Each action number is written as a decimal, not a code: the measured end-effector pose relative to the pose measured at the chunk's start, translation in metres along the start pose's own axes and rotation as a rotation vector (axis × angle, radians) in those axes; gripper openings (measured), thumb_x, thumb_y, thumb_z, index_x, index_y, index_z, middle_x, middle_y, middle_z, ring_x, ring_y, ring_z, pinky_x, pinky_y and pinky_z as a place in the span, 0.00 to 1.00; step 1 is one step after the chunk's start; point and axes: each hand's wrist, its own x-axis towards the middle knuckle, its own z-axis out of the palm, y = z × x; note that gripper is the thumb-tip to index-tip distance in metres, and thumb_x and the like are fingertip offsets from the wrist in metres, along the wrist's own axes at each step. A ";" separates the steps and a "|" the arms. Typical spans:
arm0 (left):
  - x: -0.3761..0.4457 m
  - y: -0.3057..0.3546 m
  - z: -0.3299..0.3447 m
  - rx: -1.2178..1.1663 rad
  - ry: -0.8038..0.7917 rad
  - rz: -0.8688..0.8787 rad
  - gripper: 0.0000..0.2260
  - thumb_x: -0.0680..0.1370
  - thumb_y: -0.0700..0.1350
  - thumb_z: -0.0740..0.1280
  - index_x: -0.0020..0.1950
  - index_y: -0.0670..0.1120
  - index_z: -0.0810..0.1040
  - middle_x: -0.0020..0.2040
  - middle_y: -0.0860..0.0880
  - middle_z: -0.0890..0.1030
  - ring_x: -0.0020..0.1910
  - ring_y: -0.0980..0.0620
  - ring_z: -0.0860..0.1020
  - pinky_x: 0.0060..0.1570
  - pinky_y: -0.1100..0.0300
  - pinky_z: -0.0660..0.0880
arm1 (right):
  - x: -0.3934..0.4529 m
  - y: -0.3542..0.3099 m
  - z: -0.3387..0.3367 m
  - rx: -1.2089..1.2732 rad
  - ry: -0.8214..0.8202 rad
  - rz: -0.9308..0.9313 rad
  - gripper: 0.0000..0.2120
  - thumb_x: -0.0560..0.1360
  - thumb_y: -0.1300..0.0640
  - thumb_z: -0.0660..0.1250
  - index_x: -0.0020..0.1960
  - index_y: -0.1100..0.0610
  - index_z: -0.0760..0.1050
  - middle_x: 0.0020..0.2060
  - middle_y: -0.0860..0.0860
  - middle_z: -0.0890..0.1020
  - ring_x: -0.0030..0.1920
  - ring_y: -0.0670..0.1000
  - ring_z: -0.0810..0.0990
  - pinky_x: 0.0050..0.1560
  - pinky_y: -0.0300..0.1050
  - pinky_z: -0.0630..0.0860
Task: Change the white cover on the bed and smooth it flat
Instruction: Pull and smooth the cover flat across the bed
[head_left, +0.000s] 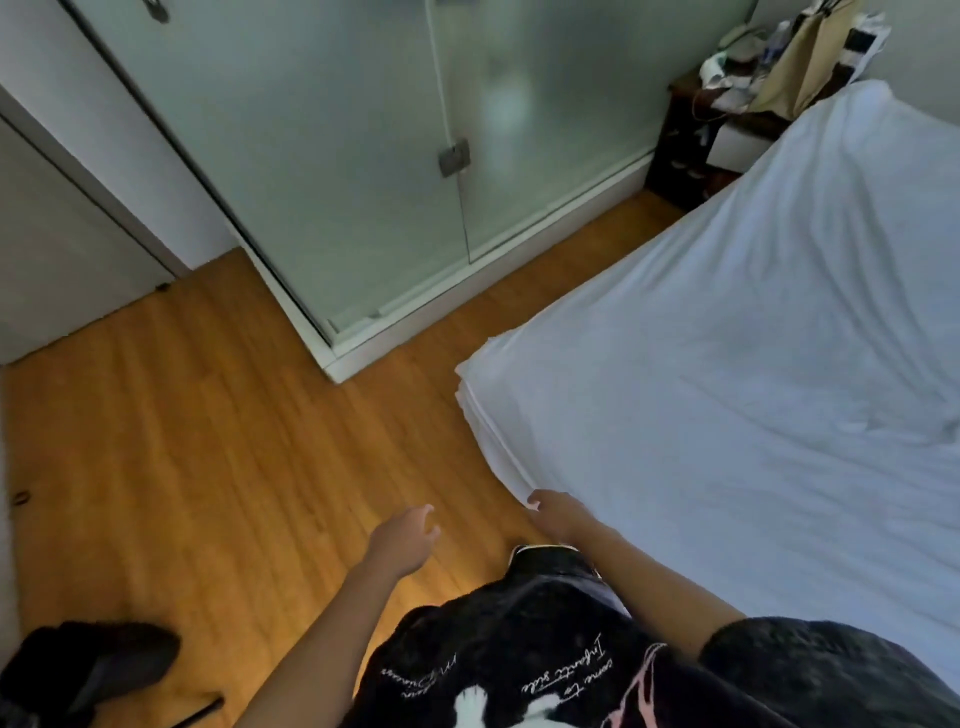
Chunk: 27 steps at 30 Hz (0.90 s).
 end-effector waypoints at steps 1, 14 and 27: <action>0.016 -0.002 -0.018 -0.002 -0.001 -0.005 0.23 0.83 0.54 0.55 0.77 0.48 0.62 0.76 0.47 0.64 0.67 0.47 0.71 0.62 0.53 0.71 | 0.012 -0.013 -0.012 0.002 -0.004 0.004 0.20 0.82 0.51 0.54 0.71 0.57 0.67 0.68 0.55 0.73 0.65 0.55 0.72 0.63 0.43 0.67; 0.265 -0.060 -0.200 0.272 -0.193 0.266 0.18 0.81 0.50 0.57 0.69 0.45 0.70 0.68 0.45 0.71 0.64 0.46 0.72 0.60 0.50 0.72 | 0.199 -0.128 -0.089 0.305 0.164 0.265 0.21 0.82 0.49 0.55 0.73 0.54 0.64 0.69 0.54 0.72 0.66 0.55 0.72 0.65 0.45 0.67; 0.395 -0.081 -0.323 0.713 -0.370 0.672 0.17 0.82 0.45 0.58 0.70 0.43 0.70 0.68 0.44 0.71 0.65 0.45 0.71 0.61 0.55 0.69 | 0.281 -0.283 -0.039 0.875 0.466 0.646 0.18 0.78 0.52 0.56 0.64 0.55 0.74 0.58 0.54 0.80 0.56 0.56 0.78 0.52 0.46 0.74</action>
